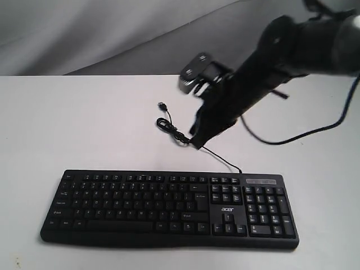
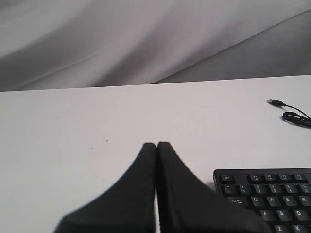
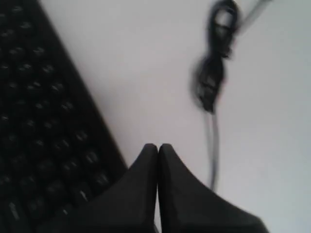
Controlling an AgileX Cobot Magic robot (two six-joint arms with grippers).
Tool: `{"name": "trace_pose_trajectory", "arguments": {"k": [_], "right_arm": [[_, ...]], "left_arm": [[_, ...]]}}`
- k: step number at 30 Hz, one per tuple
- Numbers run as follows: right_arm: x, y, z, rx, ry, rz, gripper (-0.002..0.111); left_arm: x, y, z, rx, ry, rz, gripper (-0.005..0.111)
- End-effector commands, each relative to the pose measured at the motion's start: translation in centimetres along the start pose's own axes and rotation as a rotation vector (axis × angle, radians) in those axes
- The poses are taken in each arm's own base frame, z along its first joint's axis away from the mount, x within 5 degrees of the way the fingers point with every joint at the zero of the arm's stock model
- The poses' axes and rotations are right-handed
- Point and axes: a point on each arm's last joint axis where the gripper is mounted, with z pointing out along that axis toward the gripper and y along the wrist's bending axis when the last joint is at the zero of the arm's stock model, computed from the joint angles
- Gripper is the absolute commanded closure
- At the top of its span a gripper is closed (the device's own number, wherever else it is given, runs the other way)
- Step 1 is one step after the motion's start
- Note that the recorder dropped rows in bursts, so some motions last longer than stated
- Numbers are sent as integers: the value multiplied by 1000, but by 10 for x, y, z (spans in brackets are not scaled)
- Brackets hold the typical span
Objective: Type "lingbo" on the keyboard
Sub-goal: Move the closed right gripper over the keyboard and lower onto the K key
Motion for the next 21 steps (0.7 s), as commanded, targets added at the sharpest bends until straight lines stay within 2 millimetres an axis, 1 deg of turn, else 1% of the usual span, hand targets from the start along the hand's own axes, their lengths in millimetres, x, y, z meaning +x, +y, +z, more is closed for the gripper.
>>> {"name": "trace_pose_trajectory", "arguments": {"k": [1, 2, 4, 7, 9, 12, 14, 15, 18, 21], "right_arm": [[-33, 71, 34, -101, -39, -250, 108], [-38, 87, 38, -124, -38, -280, 108], [-41, 102, 45, -136, -44, -293, 108], [-34, 102, 57, -164, 4, -237, 108], [-28, 102, 63, -174, 48, -225, 108], [-16, 100, 68, -140, 85, -242, 108], [-13, 99, 66, -129, 95, -258, 108], [-11, 101, 60, -128, 95, -243, 108], [-9, 102, 55, -119, 84, -235, 108], [-2, 102, 60, -105, 79, -221, 108]], "left_arm": [[1, 0, 0, 0, -4, -6, 106], [1, 0, 0, 0, -4, -6, 106], [1, 0, 0, 0, -4, -6, 106], [1, 0, 0, 0, -4, -6, 106], [1, 0, 0, 0, -4, -6, 106], [1, 0, 0, 0, -4, -6, 106], [1, 0, 0, 0, -4, -6, 106], [1, 0, 0, 0, -4, -6, 106], [1, 0, 0, 0, -4, -6, 106], [1, 0, 0, 0, -4, -6, 106]]}}
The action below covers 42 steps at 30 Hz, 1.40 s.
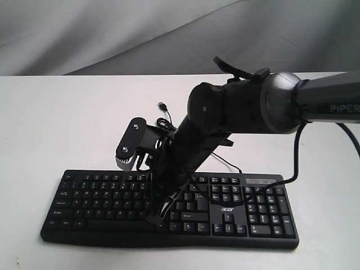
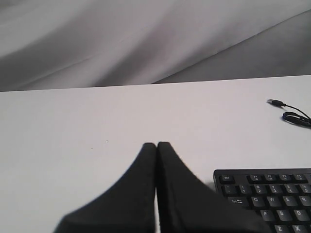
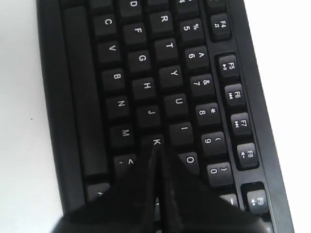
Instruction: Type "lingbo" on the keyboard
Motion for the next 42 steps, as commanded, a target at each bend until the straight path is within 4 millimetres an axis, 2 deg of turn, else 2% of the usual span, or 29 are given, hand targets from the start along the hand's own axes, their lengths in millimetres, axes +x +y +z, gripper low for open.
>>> {"name": "trace_pose_trajectory", "arguments": {"k": [1, 22, 27, 42], "right_arm": [[5, 0, 1, 20, -15, 18, 108], [10, 2, 8, 2, -4, 27, 108], [13, 0, 17, 1, 9, 31, 108], [11, 0, 15, 1, 2, 34, 108]], "left_arm": [[1, 0, 0, 0, -4, -6, 106], [1, 0, 0, 0, -4, -6, 106], [1, 0, 0, 0, -4, -6, 106], [1, 0, 0, 0, -4, -6, 106]]}}
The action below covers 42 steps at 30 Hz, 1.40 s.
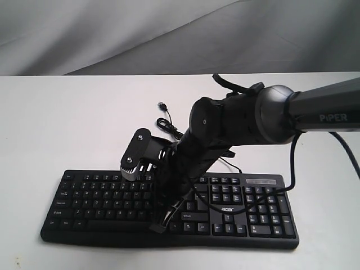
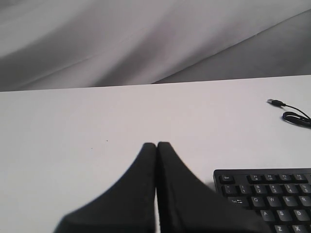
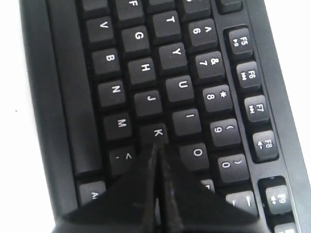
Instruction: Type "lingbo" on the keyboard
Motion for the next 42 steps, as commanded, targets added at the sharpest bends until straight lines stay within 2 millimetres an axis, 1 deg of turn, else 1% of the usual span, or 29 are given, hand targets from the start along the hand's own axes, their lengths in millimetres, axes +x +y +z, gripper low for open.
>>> {"name": "trace_pose_trajectory", "arguments": {"k": [1, 4, 11, 17, 22, 30, 32, 36, 42], "right_arm": [[2, -1, 2, -2, 0, 6, 108], [4, -2, 8, -9, 12, 12, 108], [4, -1, 7, -14, 16, 9, 108], [-5, -2, -8, 38, -42, -8, 108], [-10, -3, -9, 83, -81, -17, 108], [-16, -4, -9, 98, -143, -33, 108], [-15, -5, -6, 93, -139, -26, 108], [-20, -8, 5, 51, -126, -15, 108], [-21, -8, 6, 39, -119, -20, 108]], "left_arm": [[1, 0, 0, 0, -4, -6, 106], [1, 0, 0, 0, -4, -6, 106], [1, 0, 0, 0, -4, -6, 106], [1, 0, 0, 0, -4, -6, 106], [1, 0, 0, 0, -4, -6, 106], [1, 0, 0, 0, -4, -6, 106], [1, 0, 0, 0, -4, -6, 106], [1, 0, 0, 0, -4, -6, 106], [1, 0, 0, 0, -4, -6, 106]]}}
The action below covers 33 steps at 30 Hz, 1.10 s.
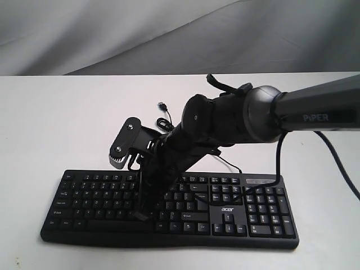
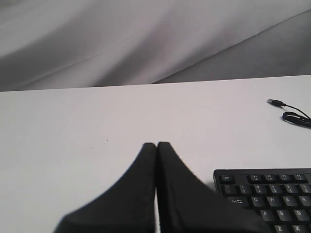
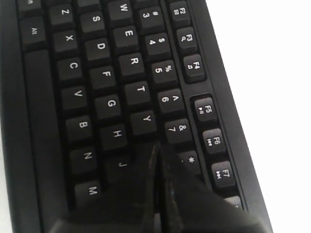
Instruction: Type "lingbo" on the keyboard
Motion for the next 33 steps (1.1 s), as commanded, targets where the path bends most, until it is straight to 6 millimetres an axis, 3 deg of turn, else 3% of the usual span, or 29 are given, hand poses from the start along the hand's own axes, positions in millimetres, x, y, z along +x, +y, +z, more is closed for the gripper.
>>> {"name": "trace_pose_trajectory", "arguments": {"k": [1, 33], "right_arm": [[-2, -1, -1, -12, 1, -4, 108], [3, -3, 4, 8, 30, -42, 108]], "left_arm": [[1, 0, 0, 0, -4, -6, 106], [1, 0, 0, 0, -4, -6, 106]]}}
